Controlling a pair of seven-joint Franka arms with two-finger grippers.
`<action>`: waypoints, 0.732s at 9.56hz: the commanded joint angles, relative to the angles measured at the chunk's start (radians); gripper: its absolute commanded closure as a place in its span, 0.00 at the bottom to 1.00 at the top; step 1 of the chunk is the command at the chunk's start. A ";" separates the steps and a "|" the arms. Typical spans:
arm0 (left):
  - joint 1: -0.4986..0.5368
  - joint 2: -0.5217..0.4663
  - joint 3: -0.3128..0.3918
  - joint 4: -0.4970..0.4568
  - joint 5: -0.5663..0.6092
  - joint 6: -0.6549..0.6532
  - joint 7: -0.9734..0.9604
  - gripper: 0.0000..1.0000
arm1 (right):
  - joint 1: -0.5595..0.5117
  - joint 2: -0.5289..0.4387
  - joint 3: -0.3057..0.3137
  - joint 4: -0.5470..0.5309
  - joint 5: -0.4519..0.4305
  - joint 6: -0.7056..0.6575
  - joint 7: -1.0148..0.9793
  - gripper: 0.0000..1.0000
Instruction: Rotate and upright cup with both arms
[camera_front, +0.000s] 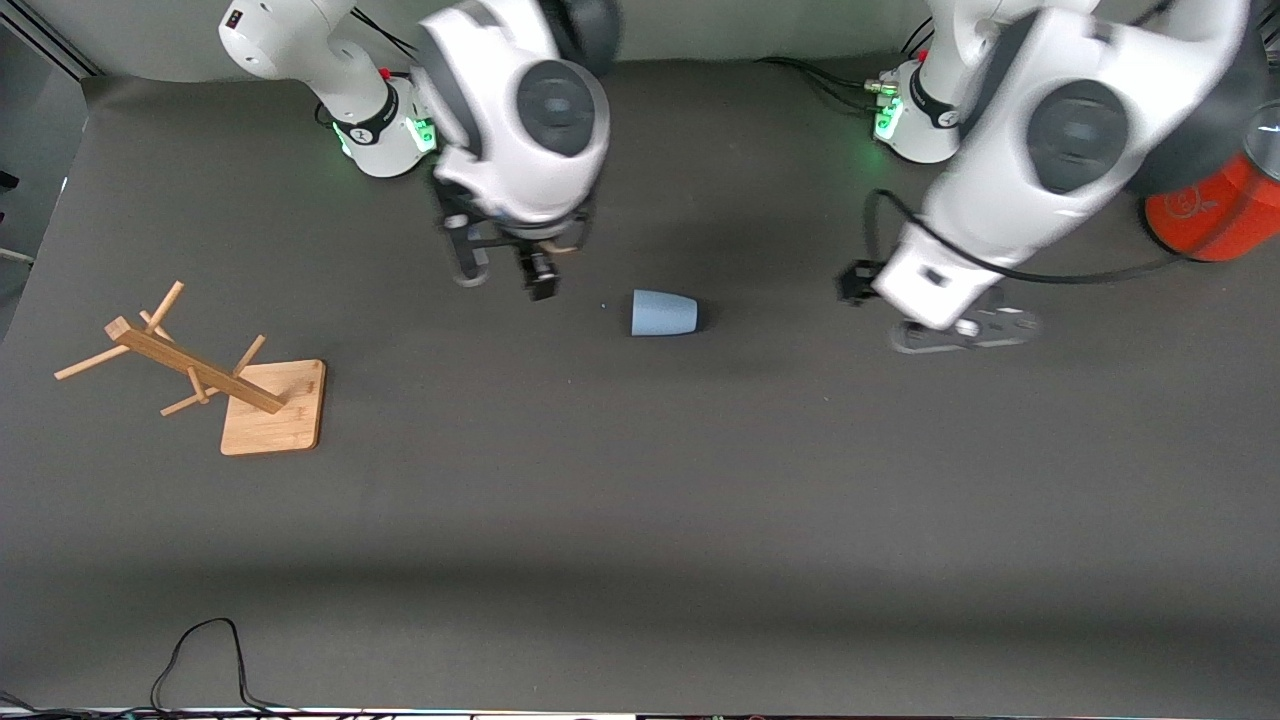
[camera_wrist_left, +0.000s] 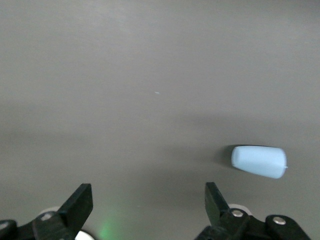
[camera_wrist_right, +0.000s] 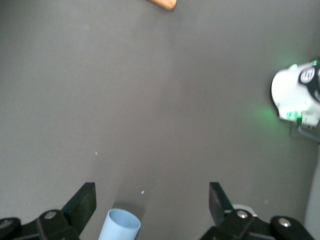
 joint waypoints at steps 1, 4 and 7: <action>-0.174 0.062 0.020 0.012 0.021 0.041 -0.186 0.00 | 0.011 -0.090 -0.134 -0.036 -0.003 -0.040 -0.253 0.00; -0.380 0.265 0.020 0.124 0.096 0.061 -0.402 0.00 | 0.012 -0.148 -0.298 -0.064 -0.002 -0.048 -0.545 0.00; -0.544 0.528 0.020 0.290 0.229 0.066 -0.579 0.00 | -0.159 -0.203 -0.291 -0.087 0.006 -0.037 -0.845 0.00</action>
